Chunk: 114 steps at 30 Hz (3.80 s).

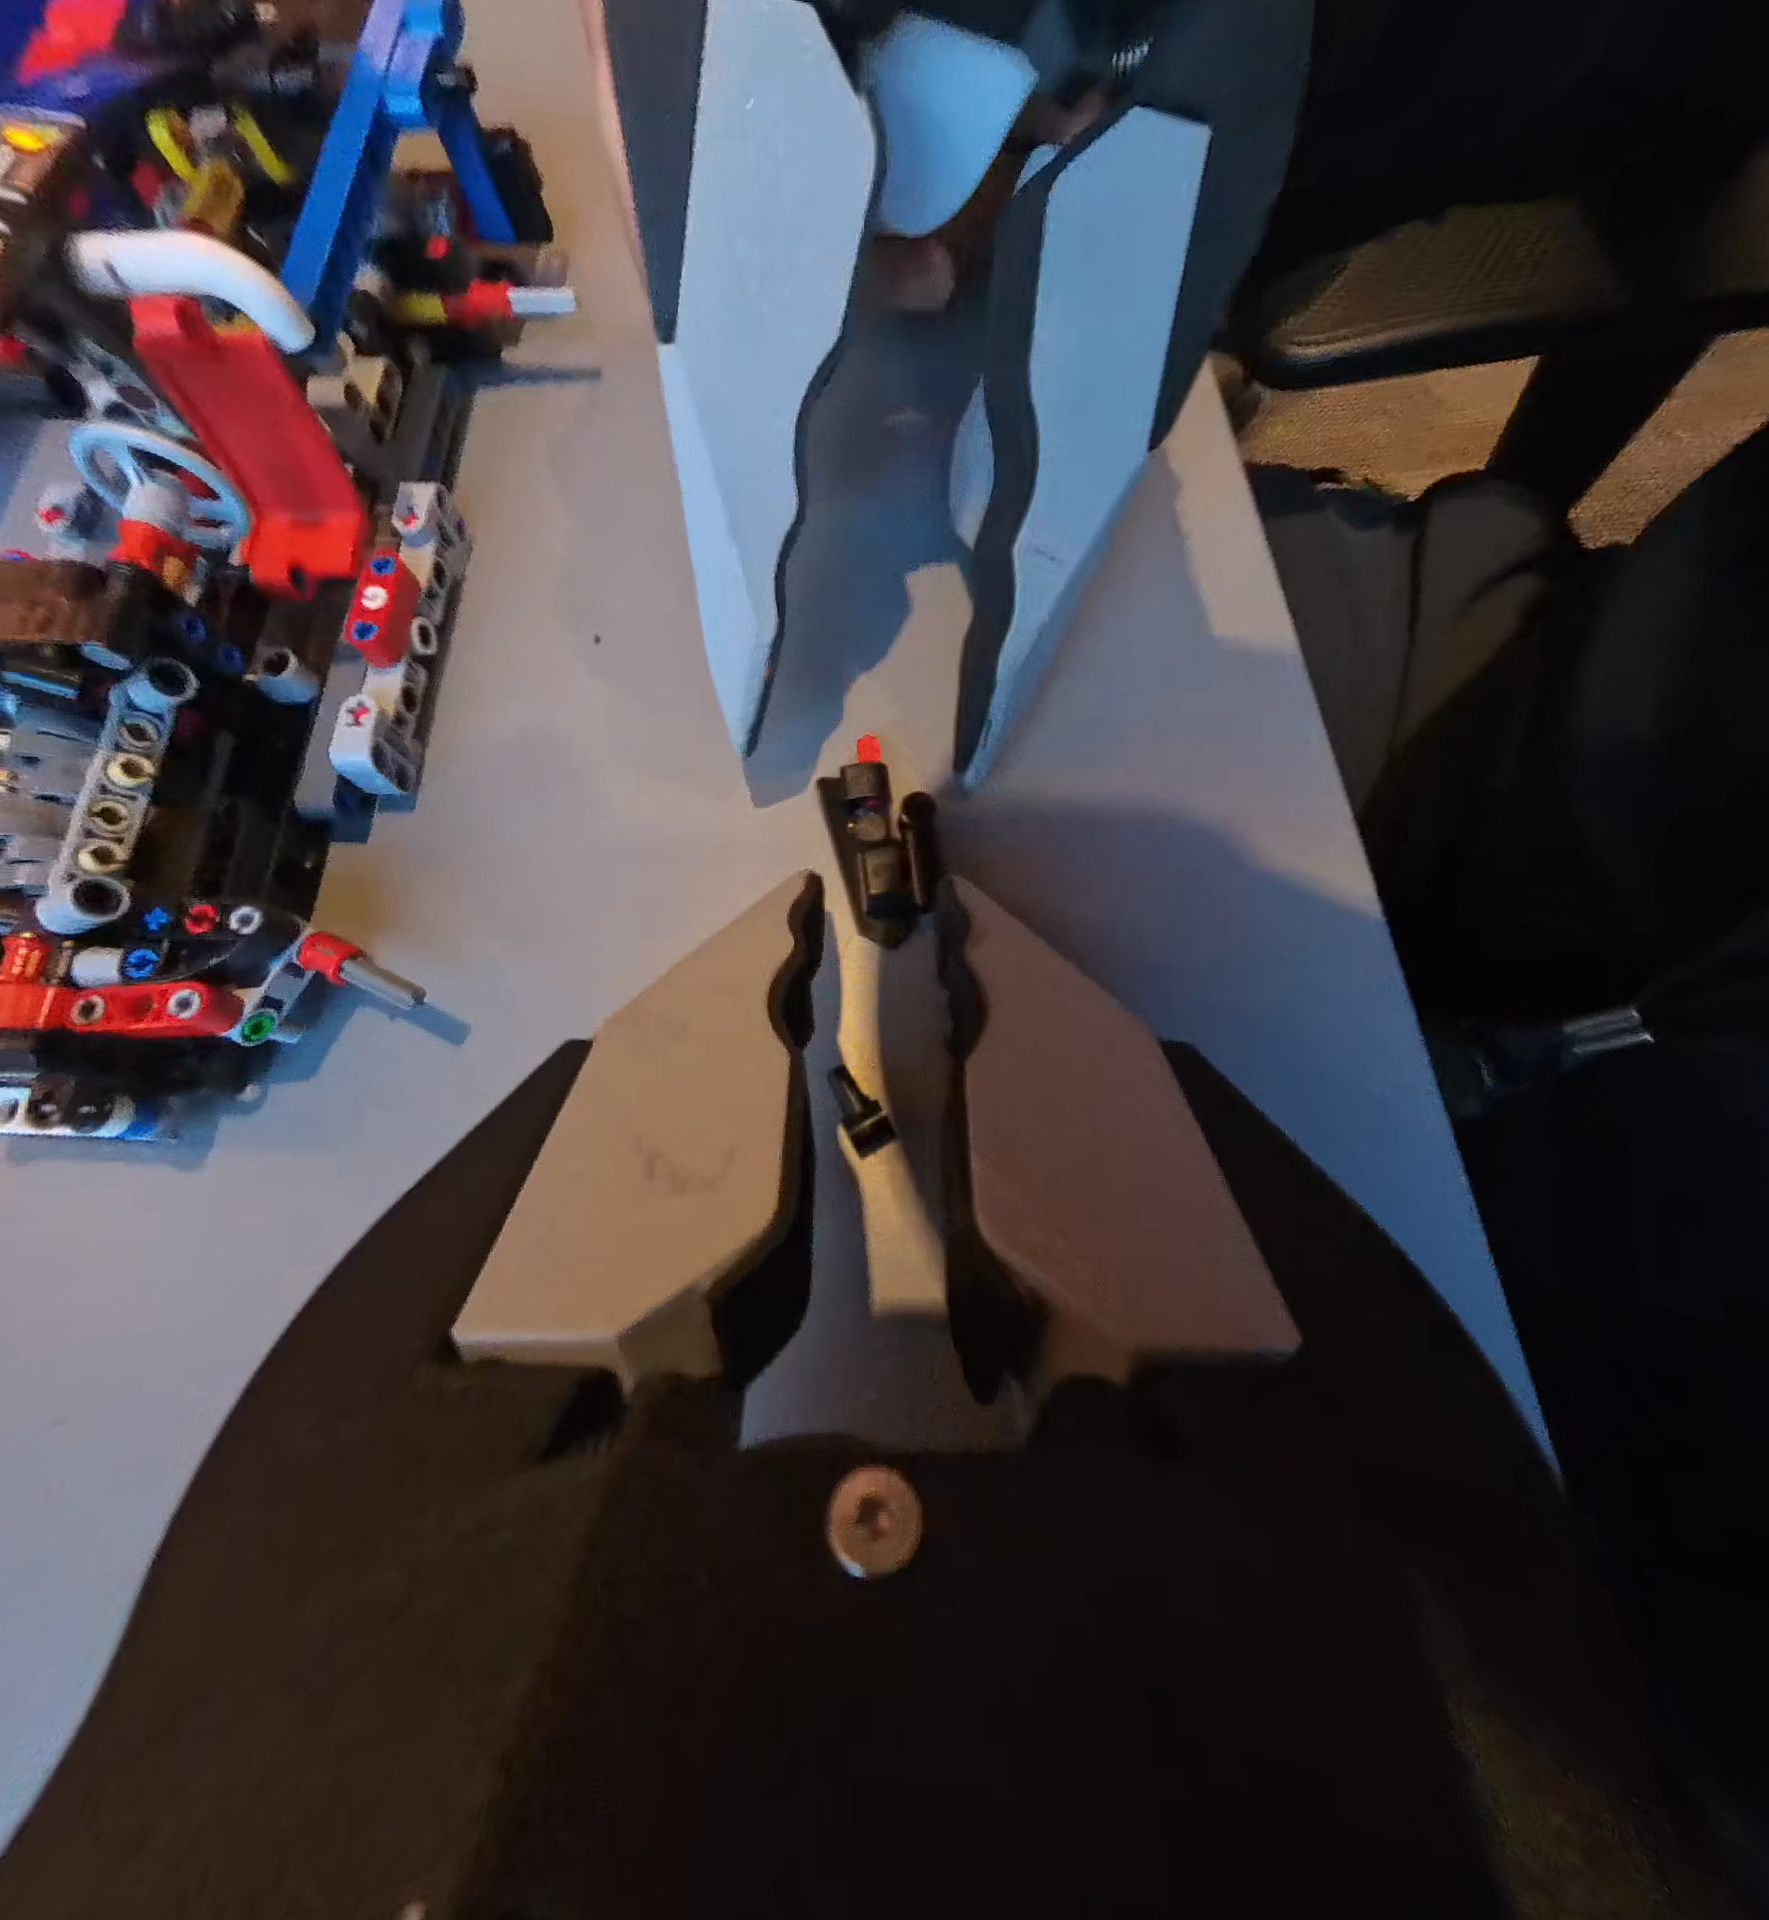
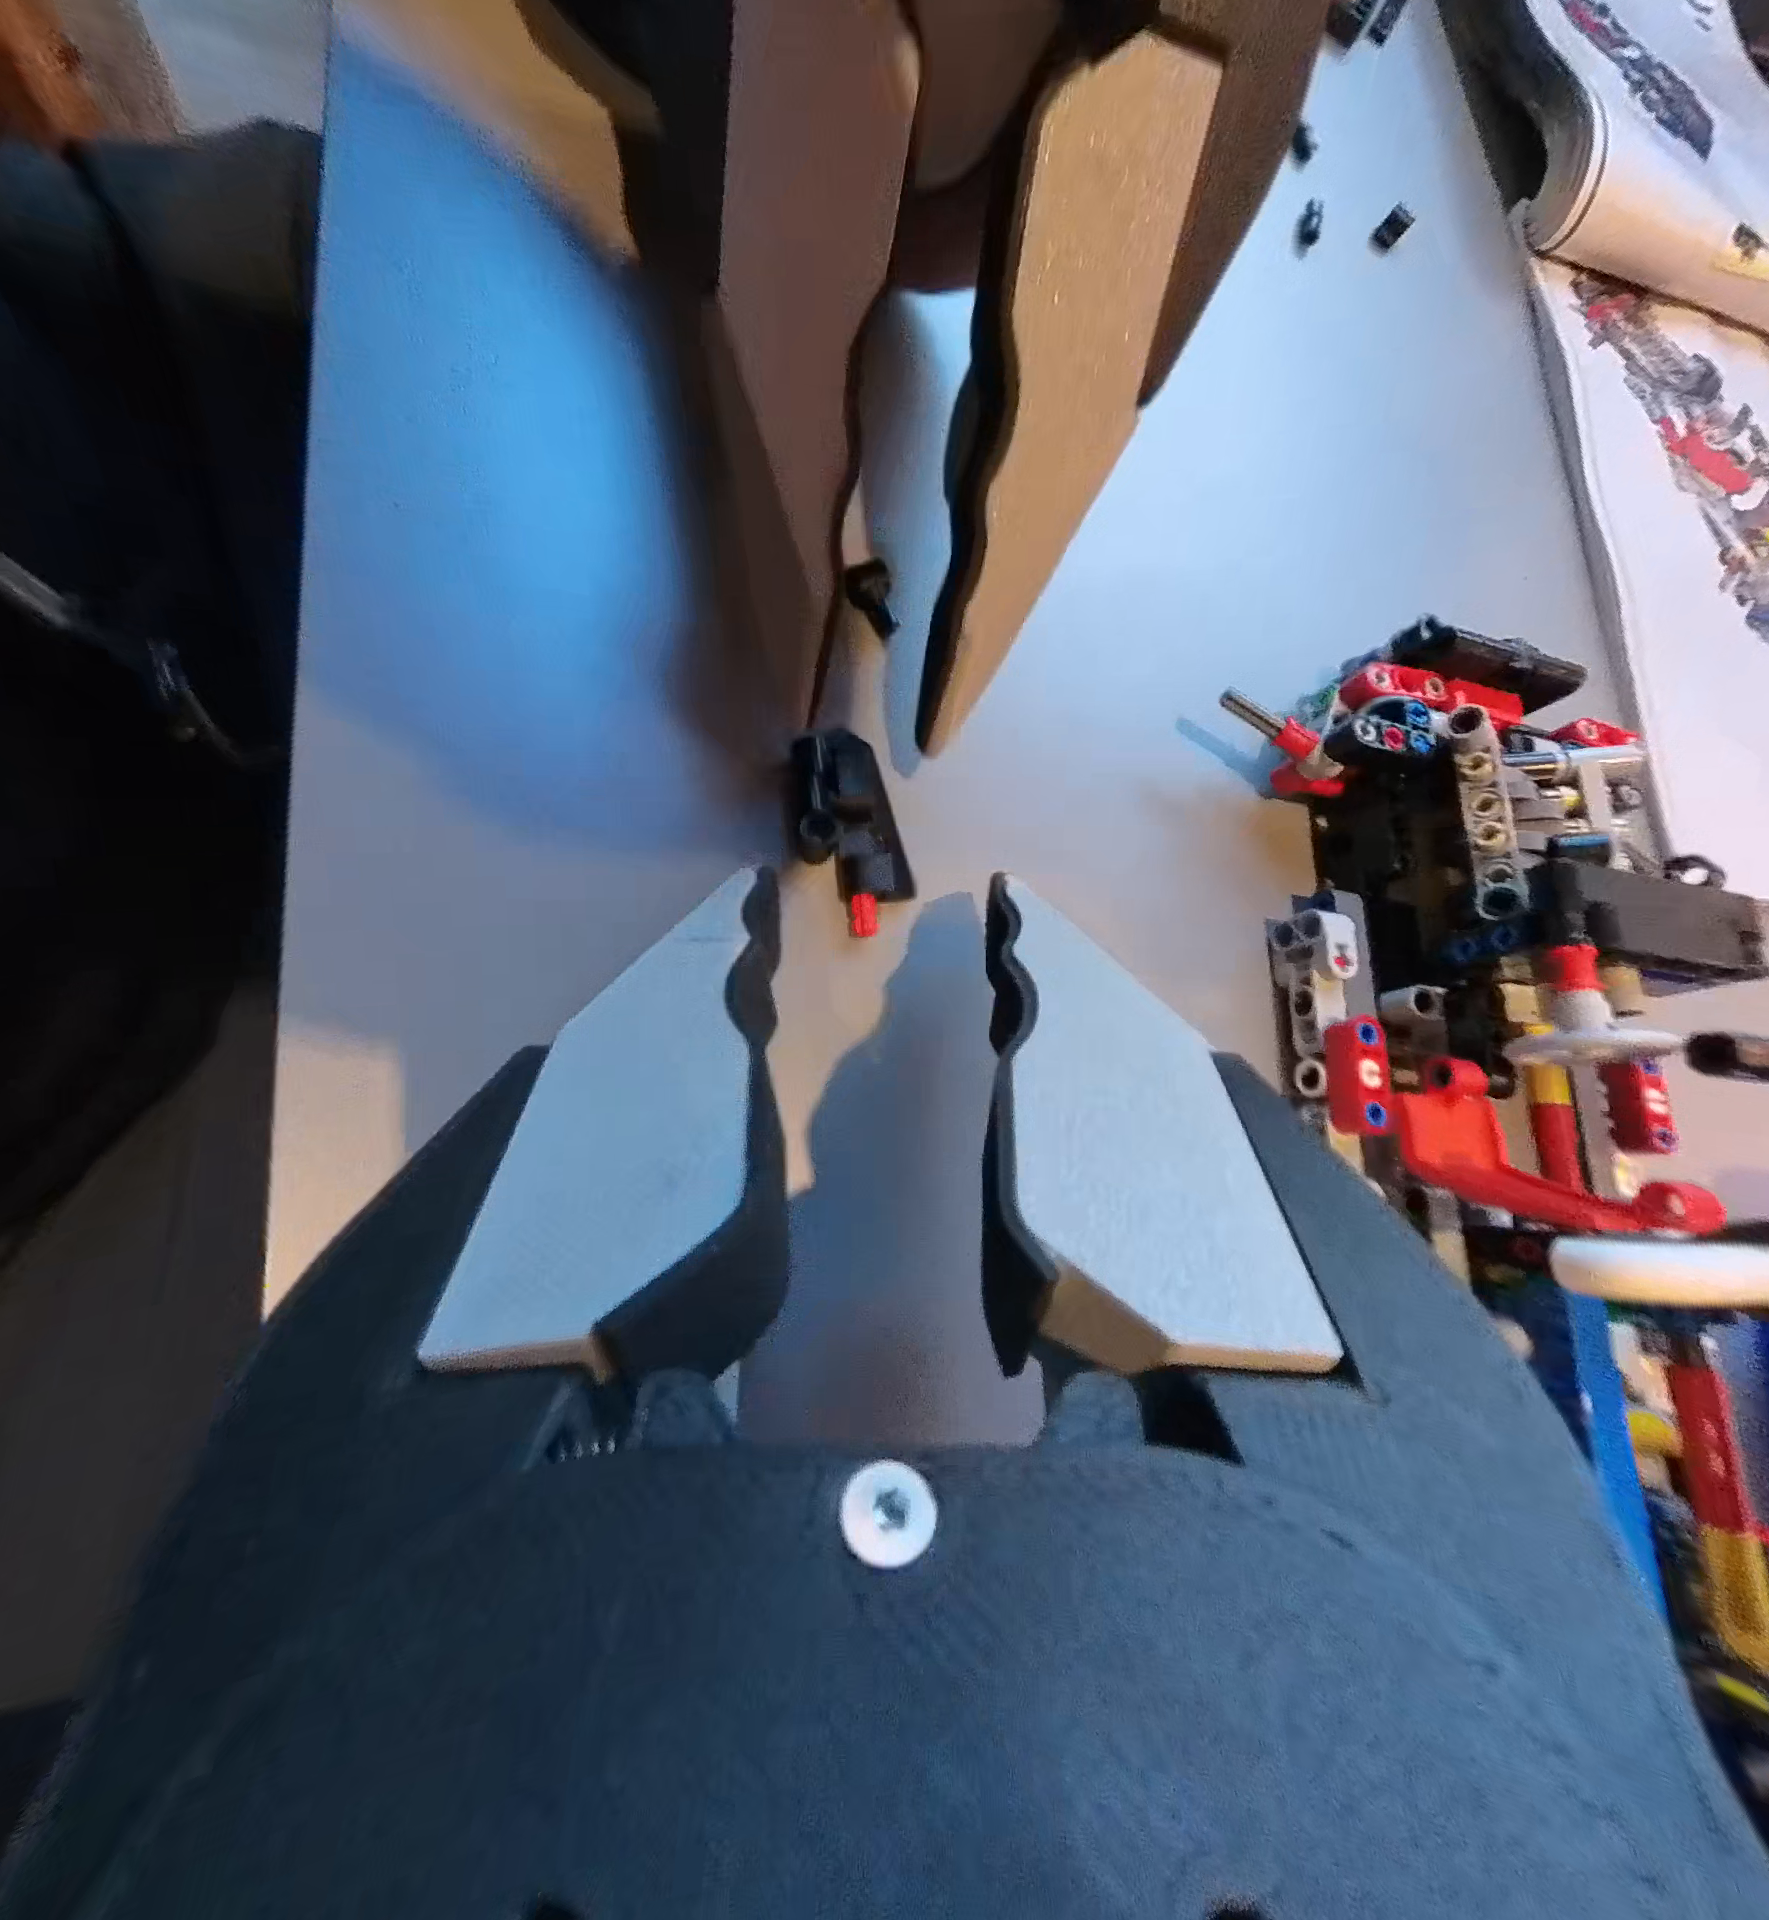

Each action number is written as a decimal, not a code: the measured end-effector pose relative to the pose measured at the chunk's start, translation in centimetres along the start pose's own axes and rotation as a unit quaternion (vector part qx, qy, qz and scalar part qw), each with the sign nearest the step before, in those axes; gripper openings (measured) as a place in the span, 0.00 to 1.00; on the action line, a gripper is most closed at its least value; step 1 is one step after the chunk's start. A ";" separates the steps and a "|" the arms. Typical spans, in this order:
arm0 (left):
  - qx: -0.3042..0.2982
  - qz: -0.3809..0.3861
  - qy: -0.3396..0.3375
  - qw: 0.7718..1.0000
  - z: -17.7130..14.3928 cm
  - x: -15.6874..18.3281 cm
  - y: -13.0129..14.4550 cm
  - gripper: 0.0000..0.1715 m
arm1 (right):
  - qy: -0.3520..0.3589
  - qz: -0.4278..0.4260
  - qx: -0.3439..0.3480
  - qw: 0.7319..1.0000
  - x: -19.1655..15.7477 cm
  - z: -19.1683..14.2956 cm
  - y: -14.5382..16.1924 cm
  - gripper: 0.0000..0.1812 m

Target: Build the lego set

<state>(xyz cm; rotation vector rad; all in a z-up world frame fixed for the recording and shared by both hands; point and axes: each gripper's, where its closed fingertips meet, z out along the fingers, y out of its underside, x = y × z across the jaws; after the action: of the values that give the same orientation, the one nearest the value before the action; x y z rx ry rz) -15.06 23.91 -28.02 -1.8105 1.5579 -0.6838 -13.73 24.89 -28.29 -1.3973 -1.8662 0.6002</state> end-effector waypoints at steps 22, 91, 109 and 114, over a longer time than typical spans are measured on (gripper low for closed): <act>-0.021 0.008 -0.011 1.000 0.8 0.1 0.4 0.08 | -0.110 0.146 0.001 0.983 -0.5 1.3 -0.6 0.09; -0.019 -0.092 0.047 0.994 -0.8 -0.1 1.8 0.03 | -0.077 0.015 0.008 0.997 0.7 2.1 -0.8 0.15; -0.054 -0.034 0.012 0.998 -0.6 -0.5 1.8 0.03 | -0.100 0.022 0.009 0.995 0.3 2.2 -0.9 0.08; -0.057 -0.058 0.019 0.997 -0.7 -0.5 1.8 0.03 | -0.086 0.013 0.008 0.996 0.3 2.3 -1.0 0.08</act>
<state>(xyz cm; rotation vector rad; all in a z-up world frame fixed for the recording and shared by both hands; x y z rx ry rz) -16.80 24.14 -28.93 -1.9956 1.5538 -0.6998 -16.13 25.00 -28.97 -1.4007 -1.9748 0.7677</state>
